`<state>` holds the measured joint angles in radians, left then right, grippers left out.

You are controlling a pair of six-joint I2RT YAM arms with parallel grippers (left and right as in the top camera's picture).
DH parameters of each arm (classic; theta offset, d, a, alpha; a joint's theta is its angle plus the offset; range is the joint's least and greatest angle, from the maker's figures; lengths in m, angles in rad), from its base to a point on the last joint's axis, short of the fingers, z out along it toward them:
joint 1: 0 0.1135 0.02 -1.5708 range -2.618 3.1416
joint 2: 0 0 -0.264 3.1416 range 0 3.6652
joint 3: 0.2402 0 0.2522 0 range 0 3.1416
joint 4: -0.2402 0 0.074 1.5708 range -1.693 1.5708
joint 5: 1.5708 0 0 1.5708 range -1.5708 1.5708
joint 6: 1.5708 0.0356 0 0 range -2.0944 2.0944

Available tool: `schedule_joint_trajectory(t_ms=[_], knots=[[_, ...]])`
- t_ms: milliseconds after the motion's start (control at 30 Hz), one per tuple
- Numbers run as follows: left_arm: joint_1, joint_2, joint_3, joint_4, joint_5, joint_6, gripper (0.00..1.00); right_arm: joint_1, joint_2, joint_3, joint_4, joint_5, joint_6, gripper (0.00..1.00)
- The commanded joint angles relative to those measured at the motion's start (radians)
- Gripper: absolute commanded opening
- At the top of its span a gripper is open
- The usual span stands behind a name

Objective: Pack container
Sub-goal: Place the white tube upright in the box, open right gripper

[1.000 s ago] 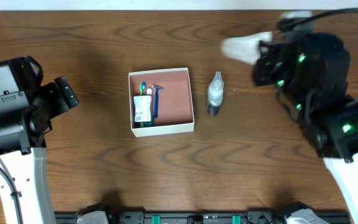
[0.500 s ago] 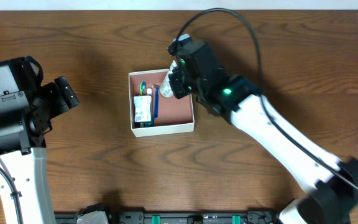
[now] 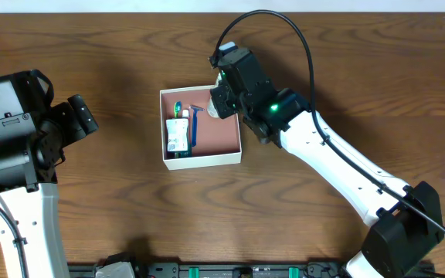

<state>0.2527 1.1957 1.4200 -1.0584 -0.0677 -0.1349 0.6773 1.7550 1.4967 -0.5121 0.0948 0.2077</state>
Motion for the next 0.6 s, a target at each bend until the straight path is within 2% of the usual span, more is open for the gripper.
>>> schedule_joint_trajectory(t_ms=[0, 167, 333, 367, 467, 500, 567], knots=[[0.005, 0.000, 0.009, -0.001, -0.012, -0.010, 0.98, -0.006, 0.000, 0.027, -0.016, 0.025, -0.014, 0.01], [0.005, 0.000, 0.009, -0.001, -0.012, -0.010, 0.98, -0.007, 0.005, 0.027, -0.030, 0.090, -0.011, 0.02], [0.005, 0.000, 0.009, -0.001, -0.012, -0.010, 0.98, -0.009, 0.005, 0.027, -0.029, 0.087, -0.011, 0.09], [0.005, 0.000, 0.009, -0.001, -0.012, -0.010, 0.98, -0.009, 0.005, 0.027, -0.027, 0.083, -0.011, 0.18], [0.005, 0.000, 0.009, -0.001, -0.012, -0.010, 0.98, -0.008, 0.005, 0.027, 0.001, 0.073, -0.015, 0.53], [0.005, 0.000, 0.009, -0.001, -0.012, -0.010, 0.98, -0.008, 0.005, 0.027, 0.011, 0.073, -0.015, 0.57], [0.005, 0.000, 0.009, -0.001, -0.012, -0.010, 0.98, -0.008, 0.000, 0.031, 0.032, 0.073, -0.015, 0.59]])
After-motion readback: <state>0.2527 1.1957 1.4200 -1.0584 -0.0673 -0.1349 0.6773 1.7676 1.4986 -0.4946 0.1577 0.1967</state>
